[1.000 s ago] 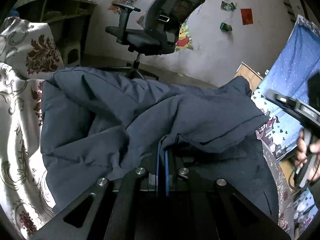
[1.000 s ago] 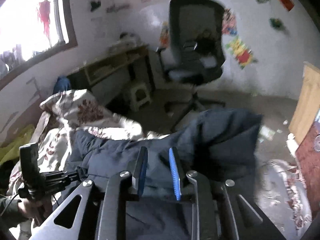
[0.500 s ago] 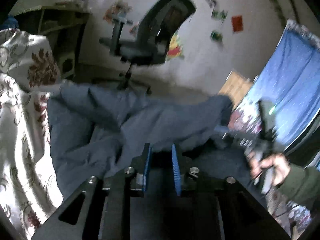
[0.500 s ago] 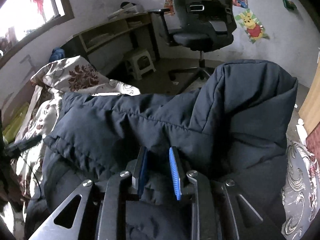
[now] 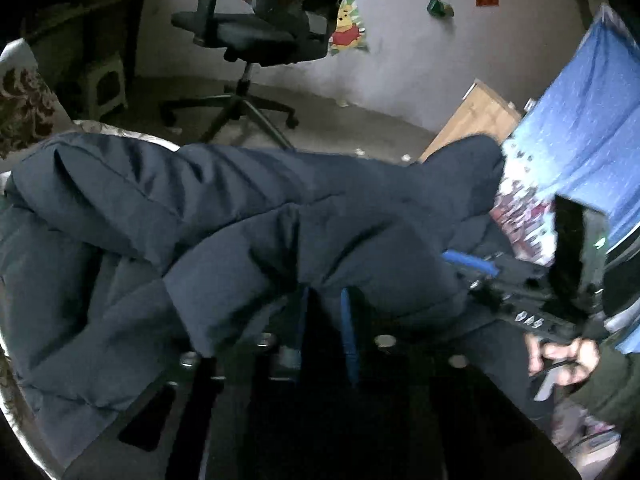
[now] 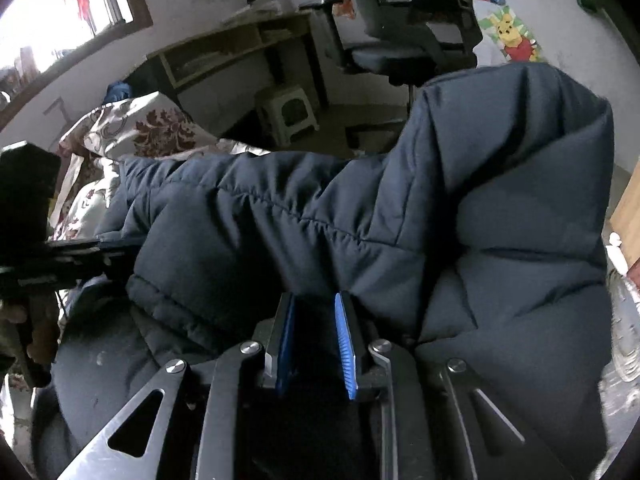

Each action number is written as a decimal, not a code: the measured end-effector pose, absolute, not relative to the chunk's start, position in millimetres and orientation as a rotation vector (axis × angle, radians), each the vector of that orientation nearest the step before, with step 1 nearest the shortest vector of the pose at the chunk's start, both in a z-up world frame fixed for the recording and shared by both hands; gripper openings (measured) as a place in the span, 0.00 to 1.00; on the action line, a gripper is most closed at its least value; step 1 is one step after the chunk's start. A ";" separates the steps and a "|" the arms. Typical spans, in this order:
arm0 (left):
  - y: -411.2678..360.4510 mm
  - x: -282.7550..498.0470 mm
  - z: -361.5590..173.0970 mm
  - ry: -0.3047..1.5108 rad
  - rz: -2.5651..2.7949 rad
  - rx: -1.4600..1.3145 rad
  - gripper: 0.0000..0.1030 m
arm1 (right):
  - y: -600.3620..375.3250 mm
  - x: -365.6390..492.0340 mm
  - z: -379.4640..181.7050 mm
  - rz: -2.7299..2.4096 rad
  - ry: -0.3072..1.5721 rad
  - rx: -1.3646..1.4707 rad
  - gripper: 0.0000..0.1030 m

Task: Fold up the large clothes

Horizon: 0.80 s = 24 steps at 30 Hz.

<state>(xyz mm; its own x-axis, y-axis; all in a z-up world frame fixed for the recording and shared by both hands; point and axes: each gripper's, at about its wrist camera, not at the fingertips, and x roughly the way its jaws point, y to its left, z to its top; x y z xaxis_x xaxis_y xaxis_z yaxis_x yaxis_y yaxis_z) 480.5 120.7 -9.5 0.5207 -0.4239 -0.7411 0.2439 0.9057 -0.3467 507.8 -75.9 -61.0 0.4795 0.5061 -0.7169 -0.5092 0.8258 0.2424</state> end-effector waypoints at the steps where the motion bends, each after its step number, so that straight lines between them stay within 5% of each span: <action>1: 118.8 478.8 -15.2 0.932 -0.392 -0.189 0.06 | -75.6 507.3 -63.1 0.618 0.861 -0.003 0.18; 7: 114.8 473.7 -31.0 0.918 -0.344 -0.179 0.04 | -66.4 507.4 -70.4 0.580 0.837 -0.057 0.17; 15: 108.1 465.5 -34.7 0.895 -0.318 -0.119 0.04 | -50.7 521.7 22.1 0.562 0.633 -0.110 0.20; 21: 112.8 461.8 -29.6 0.878 -0.340 -0.135 0.04 | -59.5 587.2 -5.6 0.280 0.738 -0.060 0.16; 24: 135.1 441.4 -10.4 0.732 -0.381 -0.206 0.04 | -65.3 581.0 -19.9 0.244 0.743 -0.075 0.15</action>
<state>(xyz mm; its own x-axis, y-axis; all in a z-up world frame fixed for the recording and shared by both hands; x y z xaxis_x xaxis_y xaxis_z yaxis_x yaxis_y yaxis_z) 441.4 135.1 -10.4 0.6791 -0.4081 -0.6101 0.2659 0.9115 -0.3138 581.0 -65.3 -19.9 0.7096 0.1931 -0.6776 -0.2462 0.9690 0.0183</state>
